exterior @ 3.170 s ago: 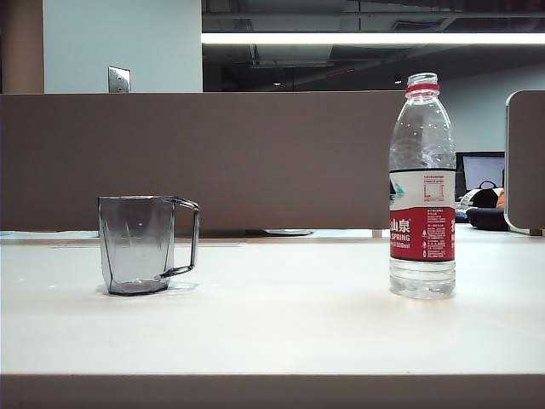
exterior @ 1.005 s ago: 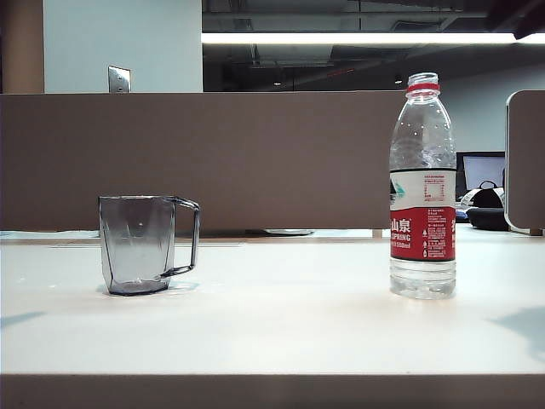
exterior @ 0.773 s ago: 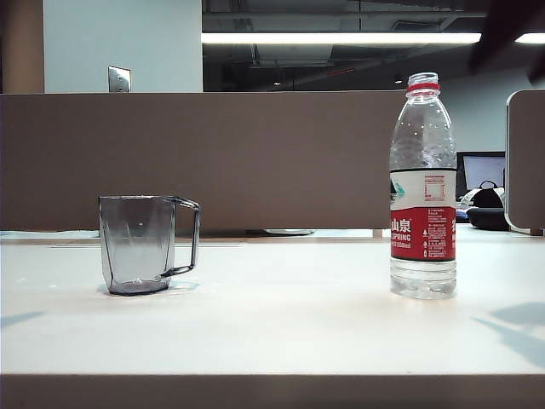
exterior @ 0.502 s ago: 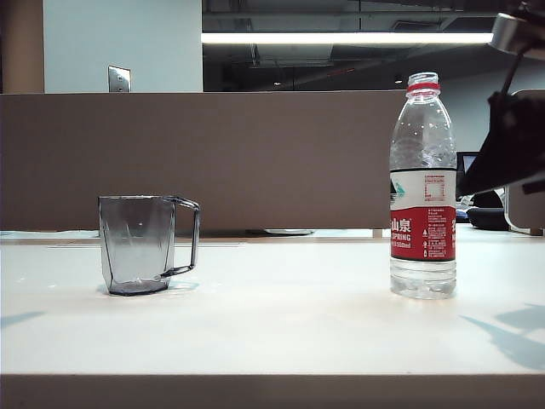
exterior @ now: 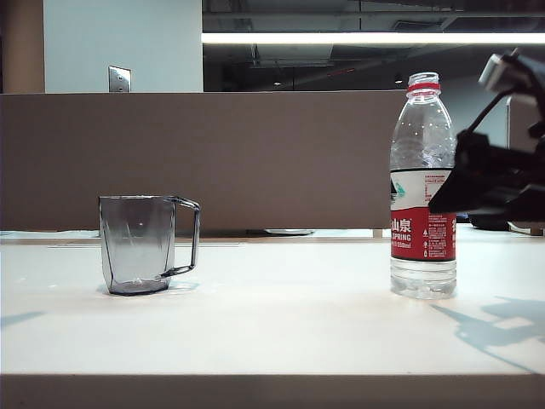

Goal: Pick up the mineral water bottle on the table and pour water into the mug until it's half full.

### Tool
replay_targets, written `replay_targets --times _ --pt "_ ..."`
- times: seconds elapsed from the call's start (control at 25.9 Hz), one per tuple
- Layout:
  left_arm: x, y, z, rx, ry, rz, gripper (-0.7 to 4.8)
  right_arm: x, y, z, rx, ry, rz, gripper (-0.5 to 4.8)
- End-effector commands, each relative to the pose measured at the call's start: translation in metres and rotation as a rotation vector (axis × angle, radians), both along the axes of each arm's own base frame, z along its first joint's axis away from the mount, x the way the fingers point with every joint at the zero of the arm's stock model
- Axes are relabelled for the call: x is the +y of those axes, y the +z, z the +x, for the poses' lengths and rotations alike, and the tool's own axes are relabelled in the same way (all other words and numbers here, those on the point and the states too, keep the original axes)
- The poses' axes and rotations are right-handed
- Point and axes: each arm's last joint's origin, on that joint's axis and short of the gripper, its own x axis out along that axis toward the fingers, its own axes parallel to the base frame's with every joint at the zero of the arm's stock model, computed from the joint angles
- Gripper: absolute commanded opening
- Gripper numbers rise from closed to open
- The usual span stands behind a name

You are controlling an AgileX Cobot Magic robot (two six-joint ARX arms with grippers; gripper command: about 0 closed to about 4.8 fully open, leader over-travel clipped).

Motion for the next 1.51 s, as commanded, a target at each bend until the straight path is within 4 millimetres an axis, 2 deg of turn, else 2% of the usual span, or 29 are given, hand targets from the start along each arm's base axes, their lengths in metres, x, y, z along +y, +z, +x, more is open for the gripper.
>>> replay_targets --times 0.04,0.19,0.43,0.85,1.0,1.04,1.08,1.12,1.16,1.51 --pt "0.0 0.002 0.0 -0.016 0.001 -0.003 -0.05 0.005 0.001 0.017 -0.048 0.012 0.02 4.79" --pt "0.0 0.002 0.0 -0.014 0.002 -0.001 -0.05 0.012 -0.002 0.039 -0.064 0.023 0.028 4.79" --pt "0.0 0.002 0.0 -0.014 0.005 -0.001 -0.05 0.017 -0.004 0.057 -0.051 0.022 0.025 4.79" --pt "0.0 0.002 0.0 -0.014 0.005 -0.001 -0.05 0.018 -0.007 0.06 -0.038 0.022 0.019 4.79" --pt "0.0 0.002 0.0 -0.014 0.005 -0.001 -0.05 0.018 -0.007 0.06 -0.039 0.022 0.019 4.57" --pt "0.0 0.002 0.0 -0.014 0.005 -0.001 -0.05 0.018 -0.007 0.06 -0.043 0.023 0.02 4.46" --pt "0.0 0.002 0.0 -0.014 0.005 -0.001 -0.05 0.018 -0.006 0.06 -0.048 0.023 0.022 3.88" --pt "0.0 0.002 0.0 -0.014 0.005 -0.001 -0.05 0.018 -0.005 0.06 -0.059 0.023 0.025 2.64" --pt "0.0 0.002 0.0 -0.014 0.005 -0.001 -0.05 0.018 -0.004 0.061 -0.075 0.023 0.029 2.52" --pt "0.0 0.002 0.0 -0.014 0.005 -0.001 -0.05 0.018 0.0 0.061 -0.101 0.023 0.036 2.52"
